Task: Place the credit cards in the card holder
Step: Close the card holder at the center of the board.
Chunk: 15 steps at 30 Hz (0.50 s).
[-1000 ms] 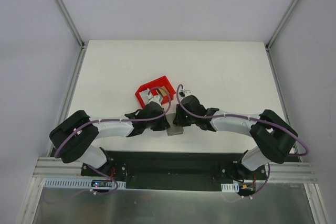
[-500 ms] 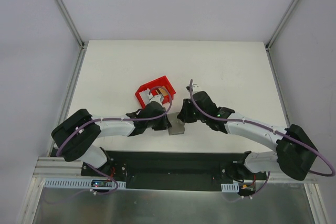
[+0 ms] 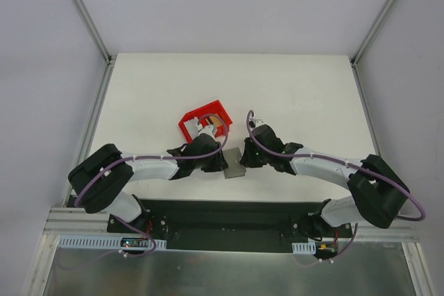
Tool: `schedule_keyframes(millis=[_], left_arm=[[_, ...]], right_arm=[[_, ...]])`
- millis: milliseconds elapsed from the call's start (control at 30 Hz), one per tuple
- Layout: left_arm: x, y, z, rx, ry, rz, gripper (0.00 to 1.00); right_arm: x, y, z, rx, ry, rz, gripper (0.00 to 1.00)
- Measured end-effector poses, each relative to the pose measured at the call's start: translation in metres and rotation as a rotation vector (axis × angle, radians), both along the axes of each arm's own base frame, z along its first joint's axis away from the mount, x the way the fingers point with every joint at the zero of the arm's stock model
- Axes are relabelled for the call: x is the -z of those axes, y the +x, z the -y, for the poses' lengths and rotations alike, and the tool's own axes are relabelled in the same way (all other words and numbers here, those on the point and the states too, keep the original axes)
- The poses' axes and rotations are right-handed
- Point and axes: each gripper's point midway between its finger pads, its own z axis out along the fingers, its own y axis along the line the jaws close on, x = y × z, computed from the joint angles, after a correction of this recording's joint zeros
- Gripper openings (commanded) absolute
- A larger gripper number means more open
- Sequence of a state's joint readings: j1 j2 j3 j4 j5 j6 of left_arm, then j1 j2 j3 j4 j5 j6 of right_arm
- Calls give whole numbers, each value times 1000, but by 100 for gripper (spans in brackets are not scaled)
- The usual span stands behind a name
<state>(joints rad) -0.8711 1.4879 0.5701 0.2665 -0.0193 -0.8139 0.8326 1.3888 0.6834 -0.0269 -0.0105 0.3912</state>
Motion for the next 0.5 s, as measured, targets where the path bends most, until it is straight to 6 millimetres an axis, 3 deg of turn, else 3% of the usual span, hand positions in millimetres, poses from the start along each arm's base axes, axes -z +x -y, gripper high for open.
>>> schedule_keyframes(millis=[200, 500], left_arm=[[0, 0, 0, 3, 1, 2, 36], [-3, 1, -1, 12, 13, 16, 42]], right_arm=[[9, 0, 2, 4, -19, -23, 10], [3, 8, 2, 8, 11, -7, 10]])
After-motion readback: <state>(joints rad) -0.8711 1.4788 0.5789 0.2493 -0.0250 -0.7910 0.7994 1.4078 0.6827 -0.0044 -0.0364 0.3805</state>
